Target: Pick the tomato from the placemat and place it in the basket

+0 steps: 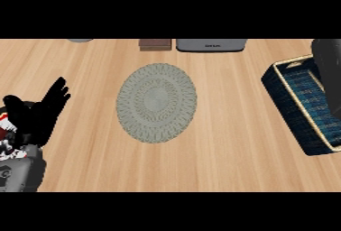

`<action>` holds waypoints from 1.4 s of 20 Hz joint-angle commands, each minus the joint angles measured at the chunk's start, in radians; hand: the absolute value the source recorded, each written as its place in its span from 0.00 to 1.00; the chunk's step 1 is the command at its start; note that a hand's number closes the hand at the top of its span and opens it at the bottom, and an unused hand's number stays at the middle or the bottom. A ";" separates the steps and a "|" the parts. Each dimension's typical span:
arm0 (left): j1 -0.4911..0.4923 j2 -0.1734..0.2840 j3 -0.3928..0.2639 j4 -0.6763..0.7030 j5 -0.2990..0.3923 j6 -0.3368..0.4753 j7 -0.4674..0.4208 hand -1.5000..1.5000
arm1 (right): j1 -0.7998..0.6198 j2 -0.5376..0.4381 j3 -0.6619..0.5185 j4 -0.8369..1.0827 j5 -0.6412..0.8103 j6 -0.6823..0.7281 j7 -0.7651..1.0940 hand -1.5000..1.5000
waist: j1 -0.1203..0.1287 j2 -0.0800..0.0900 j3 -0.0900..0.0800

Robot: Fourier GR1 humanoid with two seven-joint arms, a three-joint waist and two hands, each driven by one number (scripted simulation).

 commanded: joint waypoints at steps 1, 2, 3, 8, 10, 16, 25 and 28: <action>0.005 0.012 0.006 -0.004 0.010 -0.023 0.001 0.50 | 0.054 0.007 -0.039 -0.055 0.010 -0.039 0.179 0.00 | 0.004 0.001 0.000; -0.031 0.011 0.023 0.053 0.004 -0.010 -0.030 0.50 | 0.041 0.011 -0.052 -0.052 0.002 -0.042 0.164 0.00 | 0.004 0.006 -0.001; 0.026 -0.019 -0.019 -0.034 -0.017 0.006 -0.011 0.50 | 0.069 -0.003 -0.058 -0.092 -0.018 -0.013 0.116 0.00 | 0.003 -0.001 0.000; -0.031 -0.031 -0.018 0.034 -0.022 0.005 -0.009 0.50 | 0.107 0.003 -0.081 -0.116 -0.064 -0.134 -0.013 0.00 | 0.013 0.007 0.000; 0.018 -0.018 -0.014 -0.005 -0.016 -0.012 -0.018 0.50 | 0.125 0.021 -0.086 -0.207 -0.018 -0.129 0.063 0.00 | 0.007 0.000 0.000; -0.005 -0.016 0.010 0.031 -0.012 0.011 -0.004 0.50 | 0.181 0.050 -0.181 -0.452 0.028 -0.244 0.105 0.00 | -0.033 -0.008 -0.002; 0.068 0.014 0.051 0.017 -0.002 -0.001 -0.032 0.50 | 0.430 0.267 -0.220 -1.009 -0.074 -0.052 0.018 0.00 | -0.074 -0.031 -0.002; 0.063 0.005 0.046 -0.009 0.005 0.002 -0.009 0.50 | 0.548 0.347 -0.180 -1.173 -0.115 0.054 -0.010 0.00 | -0.081 -0.033 -0.002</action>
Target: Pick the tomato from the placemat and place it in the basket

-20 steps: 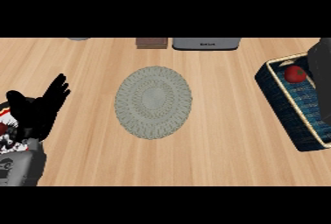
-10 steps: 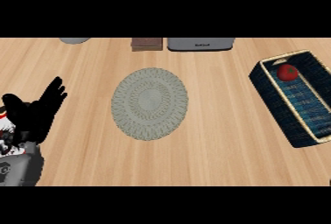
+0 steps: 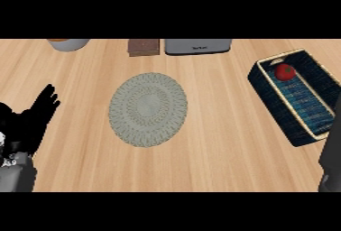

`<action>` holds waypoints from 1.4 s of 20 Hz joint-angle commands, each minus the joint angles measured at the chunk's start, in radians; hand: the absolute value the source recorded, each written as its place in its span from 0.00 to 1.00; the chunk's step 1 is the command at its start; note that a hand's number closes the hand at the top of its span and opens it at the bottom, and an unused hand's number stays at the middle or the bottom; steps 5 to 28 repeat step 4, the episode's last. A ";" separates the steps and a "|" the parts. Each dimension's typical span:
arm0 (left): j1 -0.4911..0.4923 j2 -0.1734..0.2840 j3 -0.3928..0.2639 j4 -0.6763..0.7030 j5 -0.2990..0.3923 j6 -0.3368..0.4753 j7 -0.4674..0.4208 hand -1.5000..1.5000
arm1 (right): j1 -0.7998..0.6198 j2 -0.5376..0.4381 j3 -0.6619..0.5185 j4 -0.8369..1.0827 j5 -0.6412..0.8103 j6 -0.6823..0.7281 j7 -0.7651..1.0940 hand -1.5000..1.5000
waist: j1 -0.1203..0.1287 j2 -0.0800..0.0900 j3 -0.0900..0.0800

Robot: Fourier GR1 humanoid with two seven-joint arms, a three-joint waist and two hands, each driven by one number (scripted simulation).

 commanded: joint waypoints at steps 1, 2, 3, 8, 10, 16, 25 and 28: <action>0.024 -0.012 0.005 0.031 -0.016 0.018 -0.031 0.50 | 0.135 0.112 0.047 -0.262 -0.085 0.161 0.023 0.00 | -0.023 -0.002 -0.001; 0.040 0.000 0.005 0.000 -0.006 0.002 -0.013 0.50 | 0.150 0.127 0.058 -0.328 -0.058 0.214 0.035 0.00 | -0.014 -0.007 -0.001; 0.023 0.003 0.013 -0.009 0.003 0.004 -0.006 0.50 | 0.217 0.163 0.077 -0.383 -0.075 0.212 0.021 0.00 | -0.016 -0.005 0.000; 0.015 0.006 0.012 -0.009 0.007 -0.002 0.010 0.50 | 0.239 0.164 0.096 -0.439 -0.089 0.259 0.015 0.00 | -0.019 -0.005 -0.001; 0.015 0.006 0.012 -0.009 0.007 -0.002 0.010 0.50 | 0.239 0.164 0.096 -0.439 -0.089 0.259 0.015 0.00 | -0.019 -0.005 -0.001; 0.015 0.006 0.012 -0.009 0.007 -0.002 0.010 0.50 | 0.239 0.164 0.096 -0.439 -0.089 0.259 0.015 0.00 | -0.019 -0.005 -0.001; 0.015 0.006 0.012 -0.009 0.007 -0.002 0.010 0.50 | 0.239 0.164 0.096 -0.439 -0.089 0.259 0.015 0.00 | -0.019 -0.005 -0.001; 0.015 0.006 0.012 -0.009 0.007 -0.002 0.010 0.50 | 0.239 0.164 0.096 -0.439 -0.089 0.259 0.015 0.00 | -0.019 -0.005 -0.001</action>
